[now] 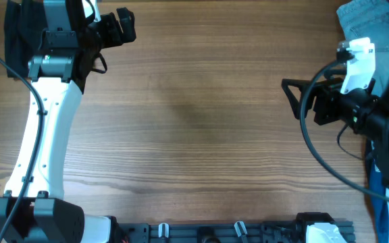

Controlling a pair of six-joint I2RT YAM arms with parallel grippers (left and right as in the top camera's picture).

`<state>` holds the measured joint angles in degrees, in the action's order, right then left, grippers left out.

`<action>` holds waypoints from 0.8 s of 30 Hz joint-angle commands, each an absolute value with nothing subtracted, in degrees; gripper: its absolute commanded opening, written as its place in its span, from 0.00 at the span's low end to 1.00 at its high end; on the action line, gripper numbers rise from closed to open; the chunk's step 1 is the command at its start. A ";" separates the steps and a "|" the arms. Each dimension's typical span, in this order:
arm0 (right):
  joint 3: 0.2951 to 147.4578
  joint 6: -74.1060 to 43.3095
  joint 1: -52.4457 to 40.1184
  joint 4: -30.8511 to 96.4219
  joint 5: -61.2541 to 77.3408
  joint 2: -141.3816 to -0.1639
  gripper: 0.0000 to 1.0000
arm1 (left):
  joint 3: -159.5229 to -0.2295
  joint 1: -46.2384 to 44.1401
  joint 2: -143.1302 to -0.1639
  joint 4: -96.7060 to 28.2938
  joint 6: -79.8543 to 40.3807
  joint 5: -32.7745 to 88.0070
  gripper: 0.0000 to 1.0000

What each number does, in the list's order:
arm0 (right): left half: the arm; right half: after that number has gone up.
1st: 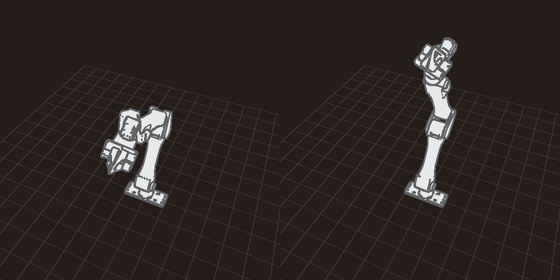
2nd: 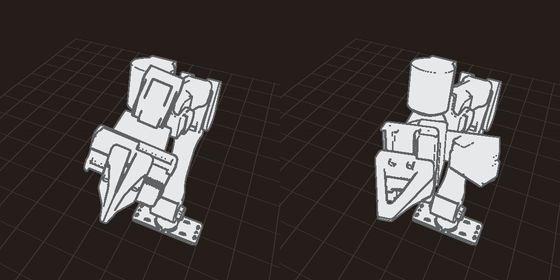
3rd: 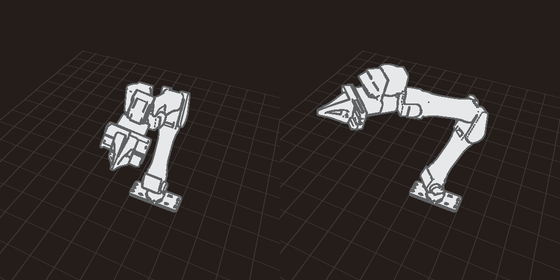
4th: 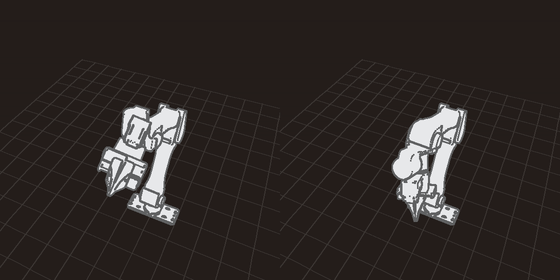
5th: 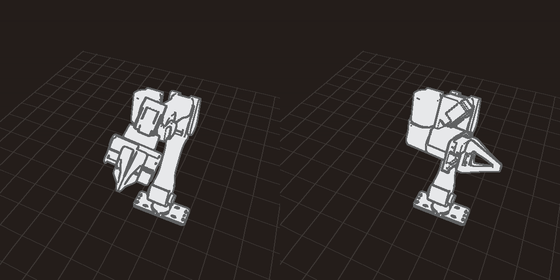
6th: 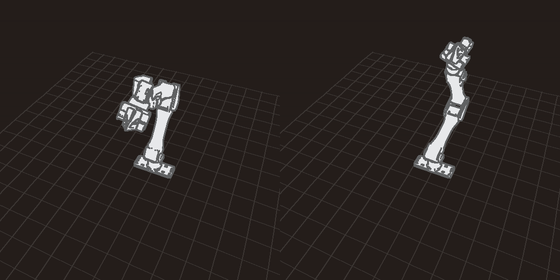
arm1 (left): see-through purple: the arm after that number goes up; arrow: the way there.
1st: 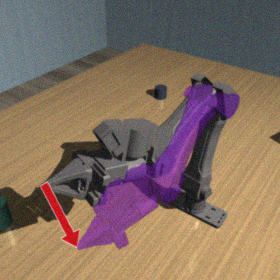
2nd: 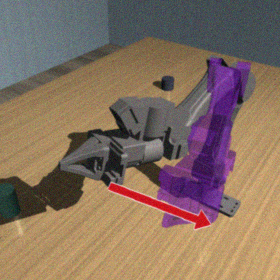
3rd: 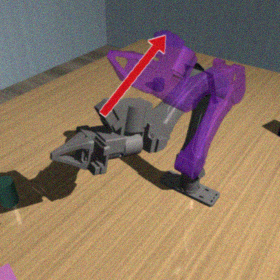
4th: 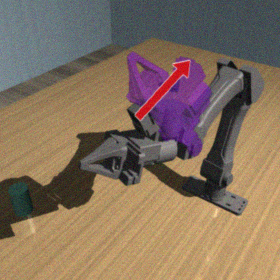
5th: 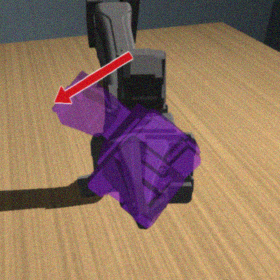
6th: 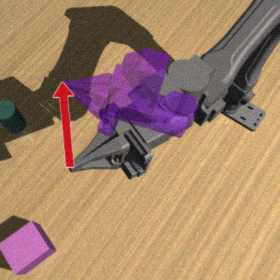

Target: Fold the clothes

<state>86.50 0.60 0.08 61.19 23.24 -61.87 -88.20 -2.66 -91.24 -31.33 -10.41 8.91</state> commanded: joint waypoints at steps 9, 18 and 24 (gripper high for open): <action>79.92 7.66 -0.14 52.16 19.90 -61.12 1.00 | -88.03 -2.90 -91.29 -31.35 -10.76 9.39 1.00; 35.00 1.32 -0.14 7.84 22.55 -34.11 1.00 | -88.03 -2.87 -91.29 -31.35 -10.76 9.39 1.00; 10.79 1.54 -0.14 -3.51 19.75 -19.20 1.00 | -88.05 -2.87 -91.29 -31.35 -10.76 9.39 1.00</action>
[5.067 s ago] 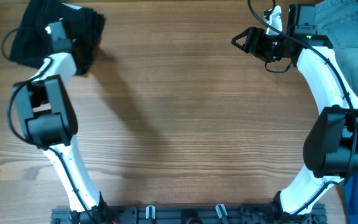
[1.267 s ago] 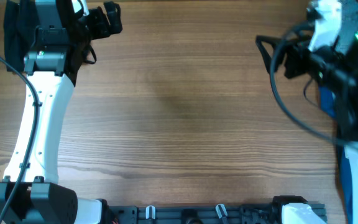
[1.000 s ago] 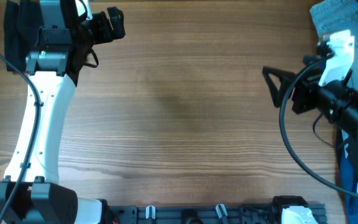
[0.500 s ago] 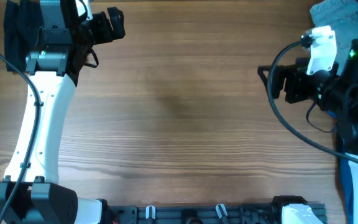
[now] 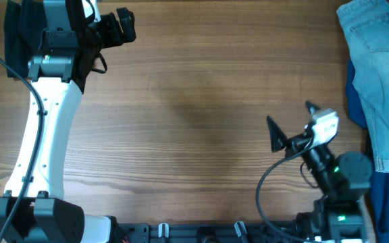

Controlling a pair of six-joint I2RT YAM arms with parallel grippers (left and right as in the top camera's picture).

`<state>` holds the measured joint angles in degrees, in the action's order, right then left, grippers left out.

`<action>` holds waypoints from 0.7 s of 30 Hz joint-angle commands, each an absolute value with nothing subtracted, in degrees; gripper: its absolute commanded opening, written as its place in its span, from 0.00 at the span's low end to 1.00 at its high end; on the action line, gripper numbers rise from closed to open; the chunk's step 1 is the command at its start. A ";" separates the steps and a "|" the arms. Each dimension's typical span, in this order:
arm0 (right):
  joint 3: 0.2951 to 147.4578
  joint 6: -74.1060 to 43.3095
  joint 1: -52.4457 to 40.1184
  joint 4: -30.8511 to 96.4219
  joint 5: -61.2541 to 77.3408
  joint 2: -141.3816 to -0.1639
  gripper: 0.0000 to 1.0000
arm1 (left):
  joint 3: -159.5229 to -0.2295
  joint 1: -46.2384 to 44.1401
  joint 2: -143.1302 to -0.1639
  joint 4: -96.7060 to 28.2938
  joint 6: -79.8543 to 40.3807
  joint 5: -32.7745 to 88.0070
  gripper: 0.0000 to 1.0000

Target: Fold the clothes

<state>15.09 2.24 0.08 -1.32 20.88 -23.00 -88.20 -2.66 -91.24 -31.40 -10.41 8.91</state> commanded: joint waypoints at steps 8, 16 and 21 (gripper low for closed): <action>0.30 1.65 0.08 -3.64 17.47 -3.75 1.00 | -88.03 -2.87 -91.29 -31.35 -10.76 9.39 1.00; 0.30 2.87 0.05 -1.39 16.27 -0.19 1.00 | -88.03 -2.87 -91.29 -31.35 -10.76 9.39 1.00; 0.30 2.87 0.05 -1.39 16.27 -0.58 1.00 | -88.05 -2.90 -91.29 -31.35 -10.76 9.39 1.00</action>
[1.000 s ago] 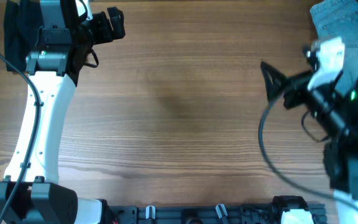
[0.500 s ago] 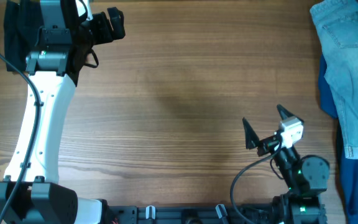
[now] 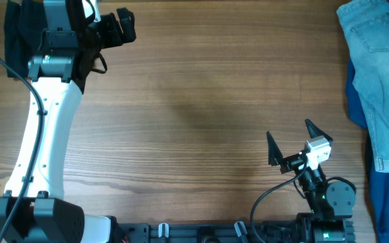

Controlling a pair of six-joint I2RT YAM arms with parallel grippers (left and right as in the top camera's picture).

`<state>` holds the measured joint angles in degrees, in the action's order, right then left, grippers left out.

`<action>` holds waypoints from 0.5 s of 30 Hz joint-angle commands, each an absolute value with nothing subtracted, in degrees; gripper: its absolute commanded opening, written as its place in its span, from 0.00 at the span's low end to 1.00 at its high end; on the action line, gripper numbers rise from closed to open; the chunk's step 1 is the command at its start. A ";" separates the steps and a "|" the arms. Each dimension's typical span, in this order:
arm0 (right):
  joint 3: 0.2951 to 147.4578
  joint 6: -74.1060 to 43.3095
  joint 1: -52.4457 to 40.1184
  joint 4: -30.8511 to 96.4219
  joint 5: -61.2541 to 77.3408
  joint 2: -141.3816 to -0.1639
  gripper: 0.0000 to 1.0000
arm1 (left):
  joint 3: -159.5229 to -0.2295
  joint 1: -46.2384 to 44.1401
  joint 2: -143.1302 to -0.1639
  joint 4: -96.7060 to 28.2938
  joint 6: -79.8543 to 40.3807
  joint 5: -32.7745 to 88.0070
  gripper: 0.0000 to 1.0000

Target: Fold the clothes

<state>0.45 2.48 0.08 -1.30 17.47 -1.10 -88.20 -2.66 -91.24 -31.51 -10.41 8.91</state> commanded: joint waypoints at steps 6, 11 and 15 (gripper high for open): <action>0.30 2.87 0.05 -1.39 16.29 -0.58 1.00 | -88.03 -2.90 -91.29 -31.35 -10.76 9.39 1.00; 0.30 2.87 0.05 -1.39 16.27 -0.58 1.00 | -88.05 -2.90 -91.29 -31.35 -10.76 9.39 1.00; 0.30 2.90 0.05 -1.39 16.29 -0.58 1.00 | -88.05 -2.90 -91.29 -33.34 -10.76 9.39 1.00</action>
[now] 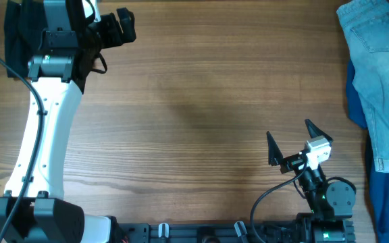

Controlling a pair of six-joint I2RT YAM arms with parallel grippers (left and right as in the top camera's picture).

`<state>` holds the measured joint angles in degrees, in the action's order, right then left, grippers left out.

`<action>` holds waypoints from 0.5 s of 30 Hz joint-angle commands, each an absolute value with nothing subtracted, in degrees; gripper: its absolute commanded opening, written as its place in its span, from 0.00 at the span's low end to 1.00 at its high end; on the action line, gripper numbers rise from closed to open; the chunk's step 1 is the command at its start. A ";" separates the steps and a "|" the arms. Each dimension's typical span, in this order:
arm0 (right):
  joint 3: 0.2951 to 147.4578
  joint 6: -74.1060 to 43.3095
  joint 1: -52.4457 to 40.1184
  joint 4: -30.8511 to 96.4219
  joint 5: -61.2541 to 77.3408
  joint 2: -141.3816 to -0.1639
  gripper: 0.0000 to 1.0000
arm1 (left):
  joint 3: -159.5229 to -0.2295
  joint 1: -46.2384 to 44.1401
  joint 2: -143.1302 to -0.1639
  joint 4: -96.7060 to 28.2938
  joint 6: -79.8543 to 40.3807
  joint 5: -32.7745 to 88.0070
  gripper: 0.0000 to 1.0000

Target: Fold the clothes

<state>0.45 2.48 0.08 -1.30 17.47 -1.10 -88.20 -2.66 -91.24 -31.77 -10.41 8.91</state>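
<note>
Light blue jeans [378,74] lie along the table's right edge, on top of a darker blue garment. A black garment [13,34] sits at the far left corner, partly under my left arm. My left gripper [125,27] hovers just right of that garment, its jaws too dark to read. My right gripper [293,139] is drawn back near the front edge, open, with nothing between its fingers, well left of the jeans.
The left arm's white link [42,135] runs from the front left corner up to the back left. The right arm's base and black cable [329,196] sit at the front right. A black rail [201,231] lines the front edge.
My right gripper was first at the right side beside the bunched jeans. Then it stood lower and further left, and the jeans lay stretched along the right edge. It then sat by the front edge, open, as now. The left arm has stayed still.
</note>
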 commanded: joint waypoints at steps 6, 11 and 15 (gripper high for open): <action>0.30 2.87 0.05 -1.39 16.29 -0.58 1.00 | -87.09 -2.85 -87.99 -42.04 -10.52 -0.34 1.00; 0.30 2.87 0.05 -1.39 16.29 -0.58 1.00 | -72.29 -2.11 -75.26 -31.09 -10.57 -2.20 1.00; 0.30 2.85 0.05 -1.39 16.29 -0.58 1.00 | -50.83 -2.07 -59.37 -16.51 -10.96 -1.78 1.00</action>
<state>0.43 2.50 0.08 -1.30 17.28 -1.15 -64.75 -2.42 -69.87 -21.54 -10.44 -1.04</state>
